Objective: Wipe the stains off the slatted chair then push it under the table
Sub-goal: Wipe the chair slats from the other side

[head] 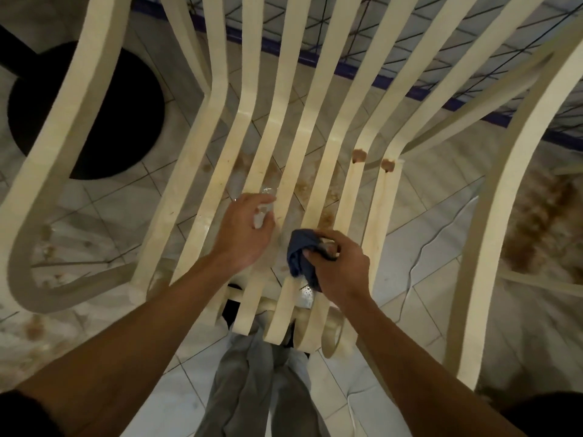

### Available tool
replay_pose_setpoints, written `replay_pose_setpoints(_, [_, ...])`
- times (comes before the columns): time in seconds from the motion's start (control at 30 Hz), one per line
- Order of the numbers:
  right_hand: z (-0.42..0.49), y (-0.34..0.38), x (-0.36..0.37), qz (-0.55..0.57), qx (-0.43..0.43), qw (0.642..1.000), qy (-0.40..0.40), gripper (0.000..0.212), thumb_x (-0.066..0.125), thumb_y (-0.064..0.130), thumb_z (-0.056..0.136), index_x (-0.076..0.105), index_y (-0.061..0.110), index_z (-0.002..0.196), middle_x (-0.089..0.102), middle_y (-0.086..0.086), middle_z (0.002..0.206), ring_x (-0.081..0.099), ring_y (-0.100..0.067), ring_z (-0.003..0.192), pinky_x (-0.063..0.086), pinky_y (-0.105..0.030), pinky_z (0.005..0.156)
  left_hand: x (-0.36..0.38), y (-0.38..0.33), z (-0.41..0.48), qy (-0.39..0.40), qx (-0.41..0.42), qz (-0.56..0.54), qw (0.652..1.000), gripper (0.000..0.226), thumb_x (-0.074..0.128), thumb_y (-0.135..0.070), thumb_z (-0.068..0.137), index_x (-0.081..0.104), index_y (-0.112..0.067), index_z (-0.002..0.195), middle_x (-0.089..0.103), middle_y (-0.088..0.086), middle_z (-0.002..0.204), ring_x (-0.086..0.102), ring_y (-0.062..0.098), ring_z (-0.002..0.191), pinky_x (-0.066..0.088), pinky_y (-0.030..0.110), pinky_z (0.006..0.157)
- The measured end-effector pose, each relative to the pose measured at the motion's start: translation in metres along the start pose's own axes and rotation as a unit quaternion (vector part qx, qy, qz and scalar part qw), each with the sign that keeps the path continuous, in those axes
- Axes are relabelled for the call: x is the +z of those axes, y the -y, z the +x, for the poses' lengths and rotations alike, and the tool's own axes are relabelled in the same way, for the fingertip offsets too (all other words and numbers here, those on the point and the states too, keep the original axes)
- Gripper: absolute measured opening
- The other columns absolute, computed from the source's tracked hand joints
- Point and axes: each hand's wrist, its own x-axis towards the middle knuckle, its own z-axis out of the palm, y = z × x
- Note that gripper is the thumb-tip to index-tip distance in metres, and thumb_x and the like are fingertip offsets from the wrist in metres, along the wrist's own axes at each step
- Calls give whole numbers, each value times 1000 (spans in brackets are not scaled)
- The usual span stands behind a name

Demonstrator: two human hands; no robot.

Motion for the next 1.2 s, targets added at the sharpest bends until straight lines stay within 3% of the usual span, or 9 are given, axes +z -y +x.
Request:
replay_pose_setpoints(0.07, [2, 6, -2, 48, 9, 998, -26, 27, 76, 17, 83, 68, 26, 107, 65, 18, 88, 60, 3, 76, 44, -4, 63, -7, -20, -10, 115, -104, -157, 975, 33, 61, -4, 91, 62, -28, 114, 64, -2, 118, 65, 15, 89, 57, 39, 79])
replay_pose_setpoints(0.17, [4, 12, -3, 146, 22, 989, -24, 34, 74, 20, 86, 66, 19, 119, 68, 1, 103, 64, -2, 85, 51, -9, 65, -13, -43, -15, 249, -117, -255, 927, 57, 63, 4, 87, 51, -32, 130, 60, -4, 123, 69, 17, 95, 59, 40, 77])
replay_pose_setpoints(0.27, [0, 19, -3, 255, 36, 966, 31, 30, 57, 37, 96, 69, 20, 117, 72, 2, 106, 69, -11, 97, 58, -24, 80, -15, -56, -1, 269, -28, -184, 945, 61, 78, -11, 80, 49, -40, 124, 60, -14, 115, 66, 6, 98, 58, 25, 75])
replay_pose_setpoints(0.37, [0, 21, -9, 334, 83, 936, 77, 30, 43, 39, 102, 68, 25, 112, 72, 3, 109, 69, -16, 99, 57, -30, 86, -6, -47, 16, 229, 73, -45, 970, 69, 86, -23, 71, 50, -19, 130, 55, -8, 117, 56, 15, 110, 51, 30, 90])
replay_pose_setpoints(0.5, [6, -2, -14, 76, 20, 997, -9, 20, 55, 36, 99, 71, 32, 111, 69, 11, 115, 64, -11, 108, 50, -30, 97, 9, -27, 31, 200, 139, 115, 963, 63, 77, -15, 76, 51, -12, 134, 42, 4, 118, 47, 15, 108, 33, 12, 86])
replay_pose_setpoints(0.57, [4, -15, -18, -77, 11, 997, -27, 28, 59, 19, 96, 66, 26, 122, 59, 6, 129, 53, -16, 121, 39, -21, 101, 15, -20, 30, 241, 157, 123, 950, 51, 72, -15, 84, 53, -10, 132, 44, 1, 117, 49, 13, 102, 36, 18, 90])
replay_pose_setpoints(0.67, [1, -26, -23, -262, -19, 964, 33, 54, 65, 9, 88, 53, 27, 138, 38, 2, 148, 29, -24, 135, 29, -29, 110, 18, -13, 22, 194, 222, 216, 931, 54, 73, -28, 84, 51, -18, 133, 59, -2, 121, 55, 21, 105, 43, 35, 93])
replay_pose_setpoints(1.03, [-4, -38, -25, -365, -47, 928, 53, 72, 71, 20, 88, 35, 34, 149, 27, 1, 156, 19, -26, 139, 35, -40, 110, 2, 11, -50, 263, 230, 190, 918, 47, 70, -14, 85, 56, -15, 130, 58, 2, 115, 51, 22, 101, 46, 37, 88])
replay_pose_setpoints(1.2, [-3, -41, -23, -401, -83, 911, 54, 72, 69, 20, 89, 33, 33, 150, 29, -3, 155, 21, -31, 138, 37, -44, 109, 22, 2, -13, 170, 193, 212, 943, 47, 71, -16, 83, 57, -17, 127, 63, 4, 115, 55, 26, 101, 46, 40, 91])
